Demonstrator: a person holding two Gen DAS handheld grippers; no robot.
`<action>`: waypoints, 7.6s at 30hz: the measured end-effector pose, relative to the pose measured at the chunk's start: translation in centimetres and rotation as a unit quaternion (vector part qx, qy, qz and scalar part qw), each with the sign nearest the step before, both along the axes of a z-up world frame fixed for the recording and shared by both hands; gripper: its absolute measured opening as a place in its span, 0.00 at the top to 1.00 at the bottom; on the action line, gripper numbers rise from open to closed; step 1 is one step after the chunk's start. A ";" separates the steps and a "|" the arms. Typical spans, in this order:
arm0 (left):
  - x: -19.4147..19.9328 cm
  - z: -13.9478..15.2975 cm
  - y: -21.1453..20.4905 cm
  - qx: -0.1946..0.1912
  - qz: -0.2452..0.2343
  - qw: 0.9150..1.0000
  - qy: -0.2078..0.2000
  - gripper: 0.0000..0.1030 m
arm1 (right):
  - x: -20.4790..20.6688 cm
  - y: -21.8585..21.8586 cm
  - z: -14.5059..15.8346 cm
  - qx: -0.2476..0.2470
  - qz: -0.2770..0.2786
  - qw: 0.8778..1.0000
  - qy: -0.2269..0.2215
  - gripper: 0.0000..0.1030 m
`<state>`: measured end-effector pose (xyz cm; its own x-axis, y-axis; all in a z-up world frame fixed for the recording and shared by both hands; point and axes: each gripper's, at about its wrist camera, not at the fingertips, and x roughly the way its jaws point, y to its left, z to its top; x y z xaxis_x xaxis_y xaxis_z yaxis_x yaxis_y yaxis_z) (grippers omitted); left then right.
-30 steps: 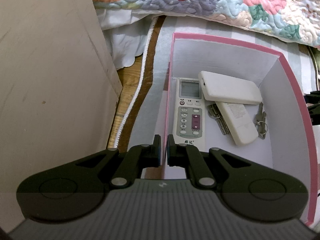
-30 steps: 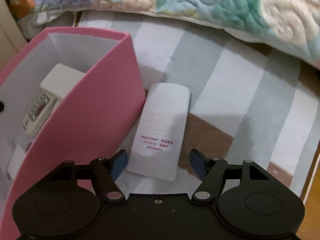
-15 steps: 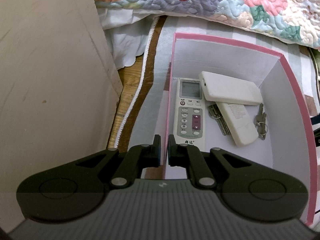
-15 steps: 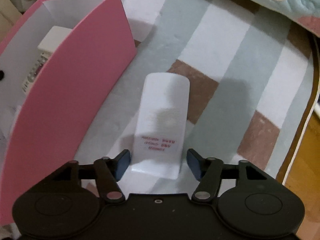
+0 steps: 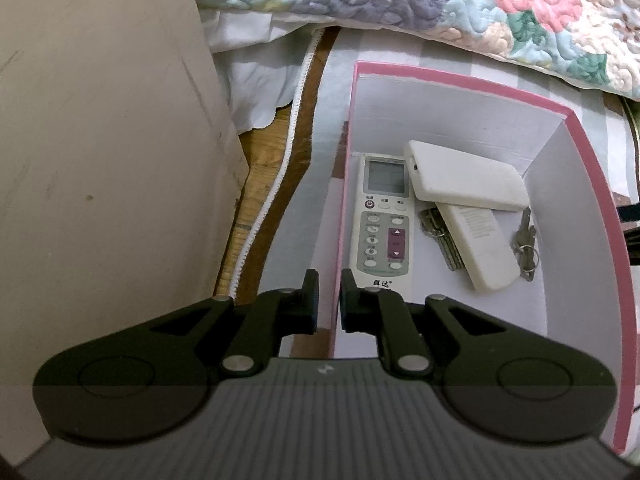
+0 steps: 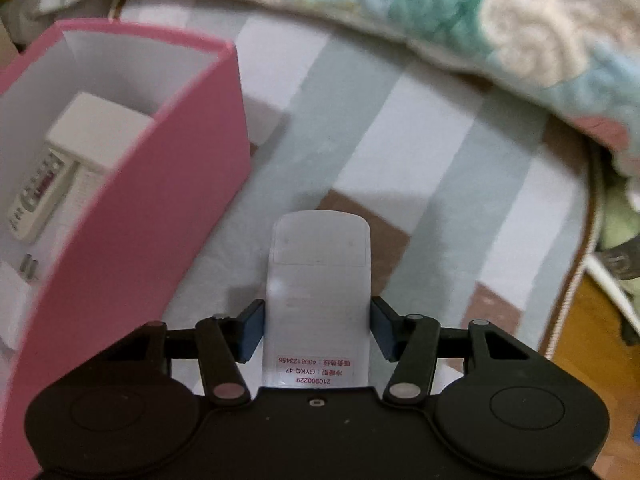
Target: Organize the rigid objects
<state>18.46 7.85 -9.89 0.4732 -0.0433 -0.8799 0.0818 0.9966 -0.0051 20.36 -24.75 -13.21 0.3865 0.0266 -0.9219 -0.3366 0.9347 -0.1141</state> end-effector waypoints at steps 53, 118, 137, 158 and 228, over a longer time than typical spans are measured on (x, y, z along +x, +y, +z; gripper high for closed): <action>-0.3 0.0 0.4 -0.014 -0.016 1.000 -0.004 0.93 | 0.6 17.2 0.5 0.070 0.288 0.954 0.045 0.39; -15.9 14.6 -4.8 0.053 -0.045 0.996 -0.062 0.22 | -21.1 1.3 17.7 0.226 -0.125 0.956 -0.136 0.27; -18.0 14.3 -5.7 0.063 -0.048 0.997 -0.017 0.06 | -23.7 0.1 16.7 0.210 -0.161 0.962 -0.072 0.12; -18.3 13.7 -5.3 0.065 -0.041 0.997 -0.021 0.06 | -23.6 1.0 16.4 0.151 -0.166 0.974 -0.042 0.07; -17.9 12.0 -5.3 0.083 -0.050 0.995 -0.009 0.06 | -23.0 1.7 15.6 0.065 -0.192 0.979 -0.002 0.00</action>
<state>0.60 2.54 2.13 0.4903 0.0535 -0.8699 0.1794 0.9705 0.1608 -2.63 -23.00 2.36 0.3949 -0.0047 -0.9187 0.0418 0.9990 0.0128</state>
